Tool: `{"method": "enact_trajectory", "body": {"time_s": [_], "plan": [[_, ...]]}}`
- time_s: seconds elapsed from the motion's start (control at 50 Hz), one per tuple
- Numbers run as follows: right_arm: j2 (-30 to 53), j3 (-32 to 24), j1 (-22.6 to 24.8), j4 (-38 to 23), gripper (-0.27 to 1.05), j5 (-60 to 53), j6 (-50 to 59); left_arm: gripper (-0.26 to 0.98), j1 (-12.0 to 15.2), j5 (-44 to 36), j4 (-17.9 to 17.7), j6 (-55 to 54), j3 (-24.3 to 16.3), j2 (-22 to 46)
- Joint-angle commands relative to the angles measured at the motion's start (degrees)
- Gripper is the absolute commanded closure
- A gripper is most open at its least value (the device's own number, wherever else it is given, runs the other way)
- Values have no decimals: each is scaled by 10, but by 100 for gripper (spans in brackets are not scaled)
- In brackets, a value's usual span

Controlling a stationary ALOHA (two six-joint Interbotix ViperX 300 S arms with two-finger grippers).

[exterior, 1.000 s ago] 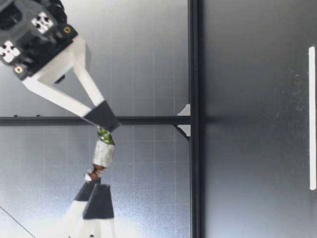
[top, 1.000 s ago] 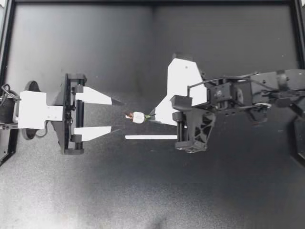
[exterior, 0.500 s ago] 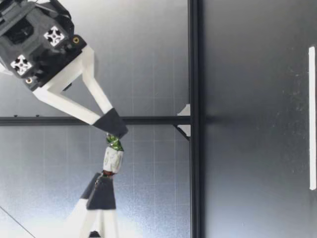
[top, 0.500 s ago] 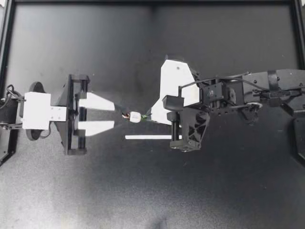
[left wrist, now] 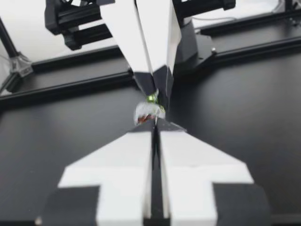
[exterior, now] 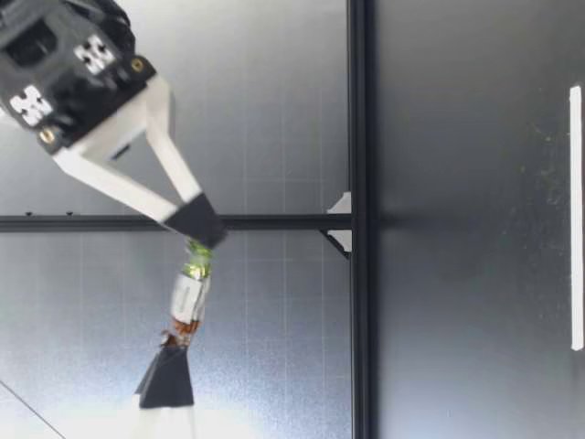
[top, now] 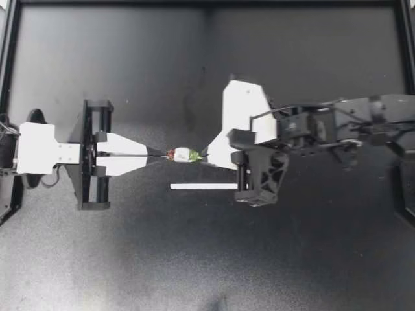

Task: Pick up the candy and unwrap it.

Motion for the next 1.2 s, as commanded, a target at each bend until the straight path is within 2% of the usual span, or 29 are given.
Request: {"method": "enact_trajectory", "body": {"time_s": [0.0, 0.2, 0.5, 0.82, 1.18], "plan": [[-21, 8, -3, 2, 97, -16, 2, 88, 1, -8, -3, -2, -4, -11], [-23, 11, -3, 2, 97, -47, -4, 88, 1, -11, -16, -2, -13, -4], [-18, 3, -3, -10, 97, -89, -9, 88, 1, -27, -17, -2, -52, 39], [-61, 68, -3, -2, 97, -109, 30, 88, 1, -33, -38, -2, -22, 10], [-26, 37, -3, -8, 97, -140, 28, 88, 1, -31, -38, -3, -40, 28]]}}
